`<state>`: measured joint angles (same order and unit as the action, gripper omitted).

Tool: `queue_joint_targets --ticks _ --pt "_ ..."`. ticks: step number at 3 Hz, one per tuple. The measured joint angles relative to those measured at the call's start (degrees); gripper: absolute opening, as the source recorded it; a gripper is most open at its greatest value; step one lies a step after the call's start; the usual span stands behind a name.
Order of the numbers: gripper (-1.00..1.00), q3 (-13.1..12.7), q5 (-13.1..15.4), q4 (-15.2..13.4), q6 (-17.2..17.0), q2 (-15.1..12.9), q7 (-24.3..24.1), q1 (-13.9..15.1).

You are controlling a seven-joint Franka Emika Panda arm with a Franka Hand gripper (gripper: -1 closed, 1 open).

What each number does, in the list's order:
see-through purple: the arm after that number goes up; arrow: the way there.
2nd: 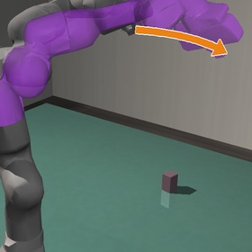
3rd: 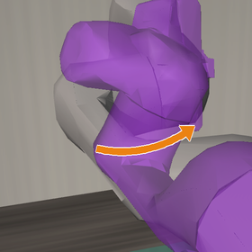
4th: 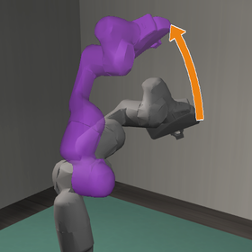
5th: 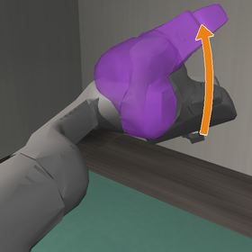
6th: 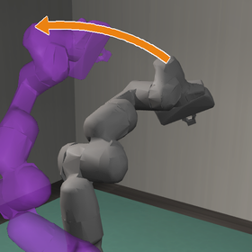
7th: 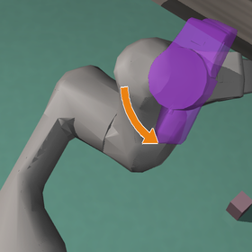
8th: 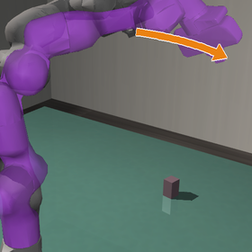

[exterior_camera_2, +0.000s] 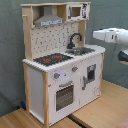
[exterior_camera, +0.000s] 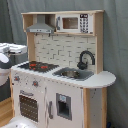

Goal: Play with the kitchen

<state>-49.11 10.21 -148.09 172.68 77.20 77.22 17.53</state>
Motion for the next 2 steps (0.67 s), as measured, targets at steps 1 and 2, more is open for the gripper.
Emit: queue_joint_targets --ticks 1,2 --pt "1.0 0.0 0.0 3.5 1.5 -3.5 1.4 3.9" --pt "1.0 -0.3 0.0 6.3 3.4 -6.5 2.5 7.3"
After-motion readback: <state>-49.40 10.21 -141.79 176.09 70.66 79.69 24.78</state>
